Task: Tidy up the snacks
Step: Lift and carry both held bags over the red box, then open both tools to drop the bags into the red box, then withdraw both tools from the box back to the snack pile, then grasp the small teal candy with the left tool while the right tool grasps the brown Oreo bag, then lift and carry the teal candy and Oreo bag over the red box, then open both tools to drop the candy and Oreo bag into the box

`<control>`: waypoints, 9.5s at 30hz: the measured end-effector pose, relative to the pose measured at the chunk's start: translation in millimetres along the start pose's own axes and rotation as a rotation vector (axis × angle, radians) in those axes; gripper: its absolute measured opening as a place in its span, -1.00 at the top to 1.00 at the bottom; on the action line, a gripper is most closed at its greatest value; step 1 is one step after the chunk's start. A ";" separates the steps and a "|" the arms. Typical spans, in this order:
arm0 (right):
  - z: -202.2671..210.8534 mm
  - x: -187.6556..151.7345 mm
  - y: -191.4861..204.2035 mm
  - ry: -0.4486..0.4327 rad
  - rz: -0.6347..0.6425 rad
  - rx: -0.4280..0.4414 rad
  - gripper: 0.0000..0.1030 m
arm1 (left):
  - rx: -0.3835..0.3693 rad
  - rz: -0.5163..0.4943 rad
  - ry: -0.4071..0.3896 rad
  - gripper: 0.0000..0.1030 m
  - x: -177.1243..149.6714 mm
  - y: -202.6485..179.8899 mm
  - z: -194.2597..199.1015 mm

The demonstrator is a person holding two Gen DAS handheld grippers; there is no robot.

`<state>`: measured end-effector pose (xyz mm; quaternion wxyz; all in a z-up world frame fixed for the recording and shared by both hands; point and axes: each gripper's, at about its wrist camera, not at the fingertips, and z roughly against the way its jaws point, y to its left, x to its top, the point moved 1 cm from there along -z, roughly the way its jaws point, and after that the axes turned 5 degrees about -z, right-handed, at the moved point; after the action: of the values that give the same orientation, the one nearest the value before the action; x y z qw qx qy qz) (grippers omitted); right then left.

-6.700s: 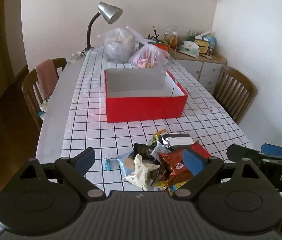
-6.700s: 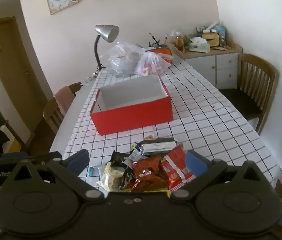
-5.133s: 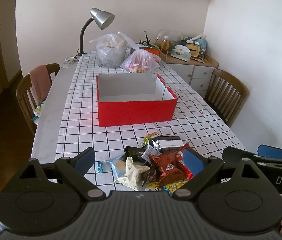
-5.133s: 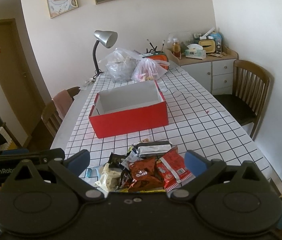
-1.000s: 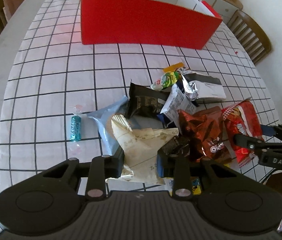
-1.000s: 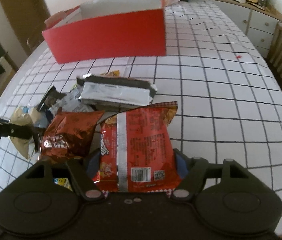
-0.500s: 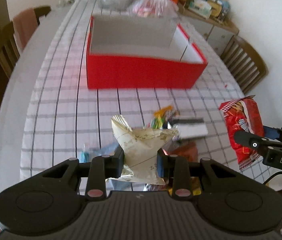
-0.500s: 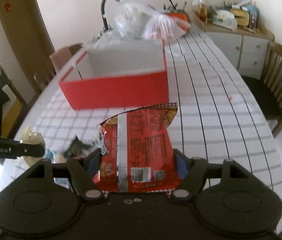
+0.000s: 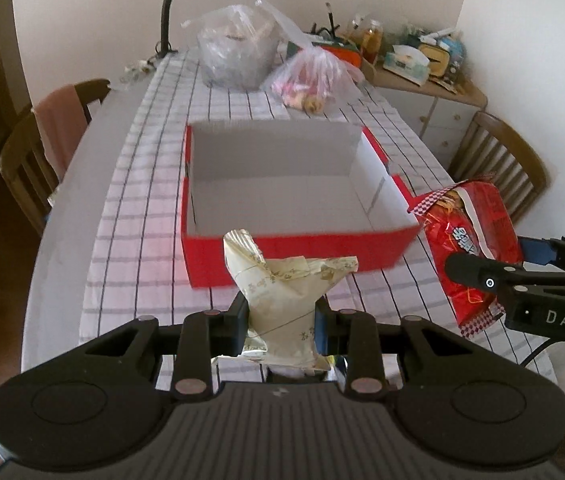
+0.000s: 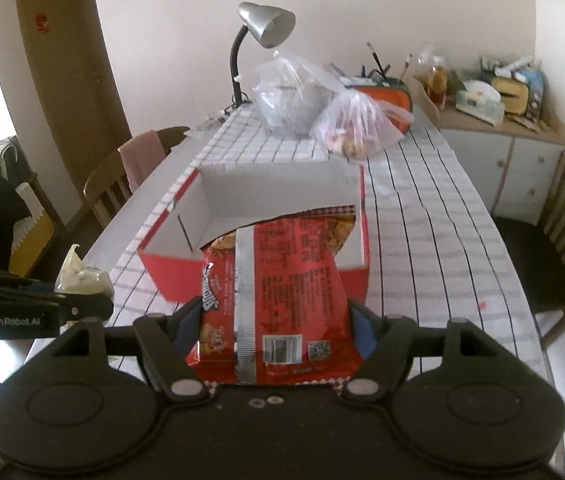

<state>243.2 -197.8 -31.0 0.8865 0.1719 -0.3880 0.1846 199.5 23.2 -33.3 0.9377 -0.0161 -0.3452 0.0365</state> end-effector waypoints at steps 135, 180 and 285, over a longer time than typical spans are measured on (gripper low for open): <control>-12.8 -103.9 16.9 0.122 -0.087 0.046 -0.99 | -0.011 -0.025 0.089 -0.58 -82.6 55.8 -17.8; -47.1 -149.4 21.9 0.295 -0.047 -0.006 0.12 | 0.037 -0.006 0.261 0.76 -130.1 70.9 -84.8; -177.6 84.0 -8.4 0.218 0.048 0.012 -0.42 | -0.004 -0.051 0.160 0.75 94.0 33.6 -153.4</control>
<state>410.9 -109.2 -82.8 0.9176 0.1468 -0.2921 0.2259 368.4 63.4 -91.2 0.9628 -0.0119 -0.2697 0.0103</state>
